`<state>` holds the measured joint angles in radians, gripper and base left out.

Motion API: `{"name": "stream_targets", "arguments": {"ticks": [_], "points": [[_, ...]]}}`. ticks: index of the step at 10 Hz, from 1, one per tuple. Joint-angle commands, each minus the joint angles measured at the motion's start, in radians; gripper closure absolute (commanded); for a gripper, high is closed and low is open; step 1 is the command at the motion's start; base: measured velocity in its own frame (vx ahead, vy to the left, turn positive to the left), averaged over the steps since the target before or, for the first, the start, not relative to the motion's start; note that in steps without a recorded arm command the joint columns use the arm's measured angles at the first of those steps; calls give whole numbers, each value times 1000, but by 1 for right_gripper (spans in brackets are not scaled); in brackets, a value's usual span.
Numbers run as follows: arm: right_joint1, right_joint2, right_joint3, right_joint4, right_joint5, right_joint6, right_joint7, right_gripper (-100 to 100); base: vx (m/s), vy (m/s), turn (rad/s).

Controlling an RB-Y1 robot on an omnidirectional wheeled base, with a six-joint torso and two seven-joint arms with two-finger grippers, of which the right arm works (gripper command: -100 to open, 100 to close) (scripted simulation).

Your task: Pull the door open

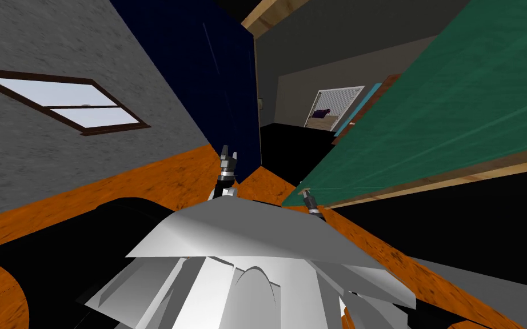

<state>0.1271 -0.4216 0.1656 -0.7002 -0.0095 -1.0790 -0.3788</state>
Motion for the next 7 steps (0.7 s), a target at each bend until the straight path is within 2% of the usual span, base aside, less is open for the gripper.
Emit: {"name": "stream_targets", "arguments": {"ticks": [1,2,4,5,7], "points": [[15,10,11,-29,3,20,4,100,-46,-11,-32],[15,10,11,-29,3,20,4,100,-4,6,-19],[11,29,35,-70,-16,65,39,100,-149,-73,123],[40,0,29,-80,-14,39,12,-100,-197,-91,35],[59,-22,31,-80,-17,16,-3,-100,-210,-99,-16]]}}
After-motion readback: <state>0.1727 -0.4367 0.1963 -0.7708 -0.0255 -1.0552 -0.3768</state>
